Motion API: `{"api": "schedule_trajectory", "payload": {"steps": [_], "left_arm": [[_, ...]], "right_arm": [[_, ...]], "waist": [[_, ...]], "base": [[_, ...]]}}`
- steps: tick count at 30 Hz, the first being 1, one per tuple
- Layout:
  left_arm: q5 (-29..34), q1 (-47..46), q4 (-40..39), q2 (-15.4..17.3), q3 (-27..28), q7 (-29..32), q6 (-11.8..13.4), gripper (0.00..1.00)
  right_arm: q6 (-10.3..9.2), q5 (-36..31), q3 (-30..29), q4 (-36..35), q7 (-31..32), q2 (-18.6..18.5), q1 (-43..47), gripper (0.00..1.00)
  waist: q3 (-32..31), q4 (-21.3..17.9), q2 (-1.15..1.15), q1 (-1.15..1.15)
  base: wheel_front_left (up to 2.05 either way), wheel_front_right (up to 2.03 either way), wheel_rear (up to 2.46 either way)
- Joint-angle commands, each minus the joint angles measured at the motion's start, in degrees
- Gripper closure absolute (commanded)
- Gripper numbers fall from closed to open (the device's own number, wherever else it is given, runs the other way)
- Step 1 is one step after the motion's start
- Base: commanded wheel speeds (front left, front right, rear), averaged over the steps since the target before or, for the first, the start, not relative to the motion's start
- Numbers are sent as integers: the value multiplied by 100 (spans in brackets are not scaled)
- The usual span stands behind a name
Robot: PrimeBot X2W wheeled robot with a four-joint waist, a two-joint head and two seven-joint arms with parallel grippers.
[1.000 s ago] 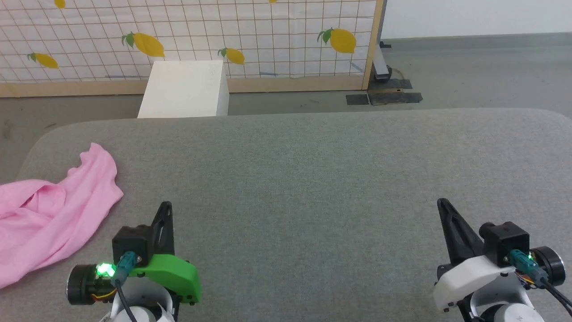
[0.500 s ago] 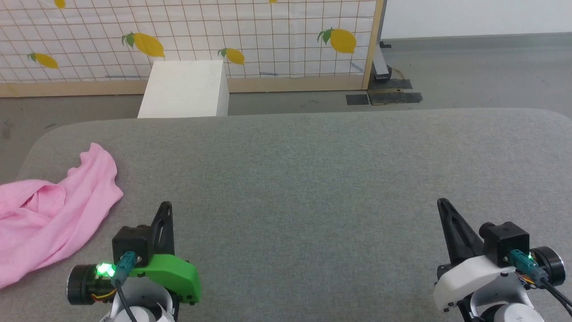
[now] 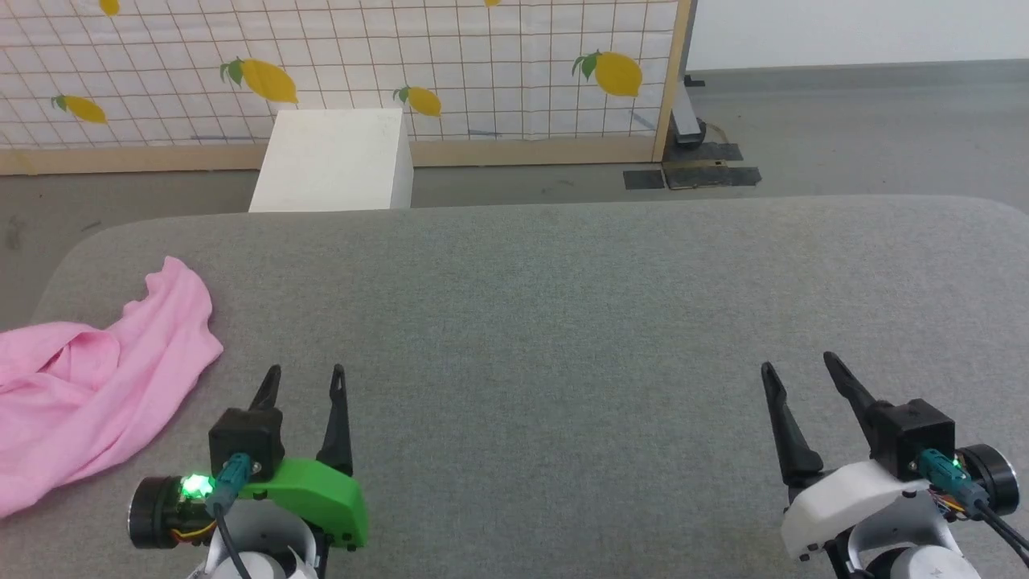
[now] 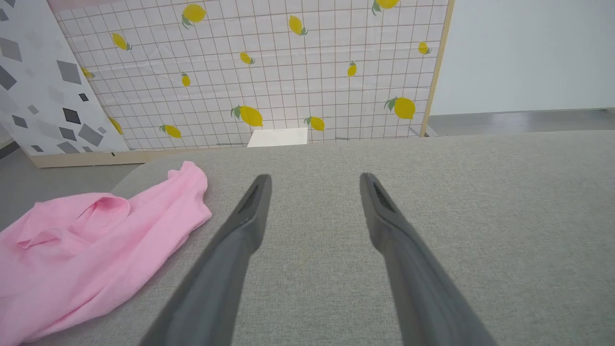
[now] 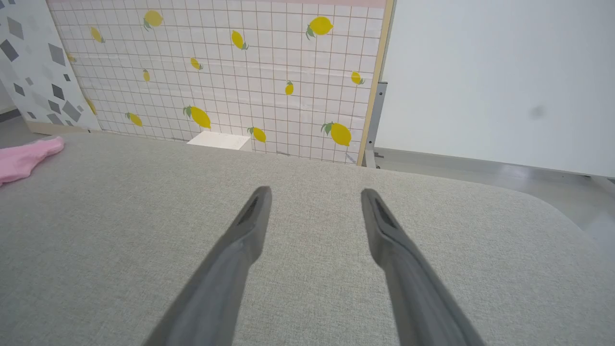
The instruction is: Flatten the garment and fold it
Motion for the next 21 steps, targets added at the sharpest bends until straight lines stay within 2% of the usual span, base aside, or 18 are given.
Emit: {"api": "schedule_trajectory", "payload": {"steps": [1,10,21], "left_arm": [[-19,-43,47,-2,-35,-64,45,0],[-88,-89,170,14,-100,-173,109,0],[-188,-105,251,57,-124,-304,216,0]], "right_arm": [[-1,26,-19,38,-76,1,-2,0],[-1,68,-48,105,-182,2,-3,0],[-2,135,-45,187,-313,3,-26,0]], "waist": [[-2,17,0,0],[-18,204,0,0],[-6,646,0,0]], "base": [[0,0,0],[0,0,0],[0,0,0]]}}
